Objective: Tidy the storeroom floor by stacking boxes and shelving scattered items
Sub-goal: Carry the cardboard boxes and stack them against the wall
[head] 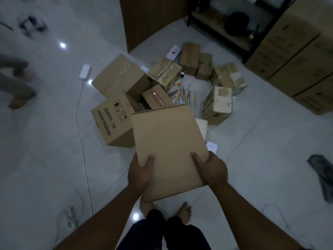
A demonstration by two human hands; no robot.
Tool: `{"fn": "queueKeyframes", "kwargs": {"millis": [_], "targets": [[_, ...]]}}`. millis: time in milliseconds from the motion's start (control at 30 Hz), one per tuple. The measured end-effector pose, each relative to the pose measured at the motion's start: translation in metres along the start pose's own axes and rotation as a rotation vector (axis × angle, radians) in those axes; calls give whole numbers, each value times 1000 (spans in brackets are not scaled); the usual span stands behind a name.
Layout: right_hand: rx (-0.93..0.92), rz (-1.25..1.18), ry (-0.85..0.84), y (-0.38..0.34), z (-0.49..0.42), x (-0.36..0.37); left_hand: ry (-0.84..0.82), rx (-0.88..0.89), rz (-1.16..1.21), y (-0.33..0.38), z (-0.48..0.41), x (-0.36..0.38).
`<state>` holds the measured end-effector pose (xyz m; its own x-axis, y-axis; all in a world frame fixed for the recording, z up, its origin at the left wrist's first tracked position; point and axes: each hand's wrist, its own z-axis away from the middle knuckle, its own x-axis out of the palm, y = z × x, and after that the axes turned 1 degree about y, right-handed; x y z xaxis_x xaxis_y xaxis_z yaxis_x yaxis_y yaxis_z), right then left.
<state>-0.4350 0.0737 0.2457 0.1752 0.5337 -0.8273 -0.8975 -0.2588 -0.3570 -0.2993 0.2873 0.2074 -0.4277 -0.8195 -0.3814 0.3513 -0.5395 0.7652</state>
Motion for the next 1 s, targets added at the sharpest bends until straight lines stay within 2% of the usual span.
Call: {"fn": "queueKeyframes", "kwargs": {"millis": [200,433,700,1000], "targets": [[94,-79,260,-3,56,-88,-107,157,-59,89,29,-7],[242,-136,492,32,89,-152,-287,361,-70,161,54,39],[344,-268,603,111,72,-229,-351,548,-194,243,105,143],[325,-264,671,242,6,-364,-438,576,-187,320,171,325]]}}
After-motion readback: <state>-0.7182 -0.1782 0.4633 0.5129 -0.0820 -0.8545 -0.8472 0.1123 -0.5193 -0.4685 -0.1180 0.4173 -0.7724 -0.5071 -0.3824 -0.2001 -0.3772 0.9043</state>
